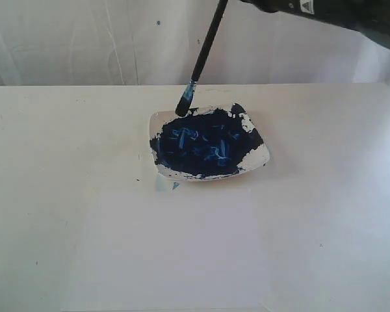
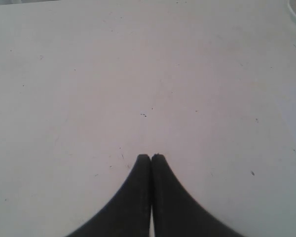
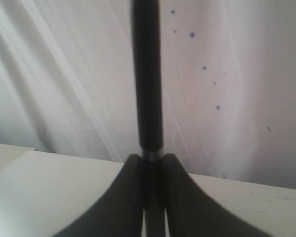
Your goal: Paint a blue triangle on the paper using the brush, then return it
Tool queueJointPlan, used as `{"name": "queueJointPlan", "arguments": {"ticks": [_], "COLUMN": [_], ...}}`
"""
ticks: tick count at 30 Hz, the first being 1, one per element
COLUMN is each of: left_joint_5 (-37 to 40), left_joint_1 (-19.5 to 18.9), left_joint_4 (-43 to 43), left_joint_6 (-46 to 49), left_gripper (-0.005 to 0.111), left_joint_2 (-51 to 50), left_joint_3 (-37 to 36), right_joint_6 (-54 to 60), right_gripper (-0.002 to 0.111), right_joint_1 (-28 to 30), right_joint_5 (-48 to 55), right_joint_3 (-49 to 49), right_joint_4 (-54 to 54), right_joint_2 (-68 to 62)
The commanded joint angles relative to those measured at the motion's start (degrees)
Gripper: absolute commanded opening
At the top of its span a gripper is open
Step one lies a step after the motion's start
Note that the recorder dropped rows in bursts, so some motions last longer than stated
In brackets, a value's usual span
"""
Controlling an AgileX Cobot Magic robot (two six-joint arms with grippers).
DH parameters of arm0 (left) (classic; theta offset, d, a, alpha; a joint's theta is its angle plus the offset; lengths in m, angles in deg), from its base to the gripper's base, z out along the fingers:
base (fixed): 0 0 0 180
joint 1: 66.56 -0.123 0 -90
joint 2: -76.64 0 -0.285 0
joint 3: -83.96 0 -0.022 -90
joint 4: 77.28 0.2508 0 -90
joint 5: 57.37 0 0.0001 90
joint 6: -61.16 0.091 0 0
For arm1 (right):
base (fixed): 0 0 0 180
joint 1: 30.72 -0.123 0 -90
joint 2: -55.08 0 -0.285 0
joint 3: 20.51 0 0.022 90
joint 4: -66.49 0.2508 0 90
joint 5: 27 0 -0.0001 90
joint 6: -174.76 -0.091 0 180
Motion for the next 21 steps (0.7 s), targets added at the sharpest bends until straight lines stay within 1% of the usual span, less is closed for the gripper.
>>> {"name": "queueJointPlan", "arguments": {"ticks": [1, 5, 11, 16, 21], "left_joint_5": [-0.09, -0.09, -0.09, -0.09, -0.09], "left_joint_1": [0.22, 0.22, 0.22, 0.22, 0.22], "left_joint_4": [-0.41, -0.41, -0.41, -0.41, -0.41], "left_joint_6": [-0.5, -0.5, -0.5, -0.5, -0.5], "left_gripper": [0.0, 0.0, 0.0, 0.0, 0.0], "left_joint_2": [0.22, 0.22, 0.22, 0.22, 0.22], "left_joint_3": [-0.26, -0.26, -0.26, -0.26, -0.26], "right_joint_6": [-2.97, -2.97, -2.97, -2.97, -5.84], "right_gripper": [0.0, 0.0, 0.0, 0.0, 0.0], "right_joint_1": [0.23, 0.23, 0.23, 0.23, 0.23], "right_joint_5": [-6.57, -12.69, -16.84, -20.85, -26.01], "right_joint_3": [-6.93, -13.4, -19.68, -23.14, -25.99], "right_joint_4": [-2.96, -2.96, -4.03, -5.01, -5.01], "right_joint_2": [7.99, 14.37, 20.55, 21.76, 21.76]}}
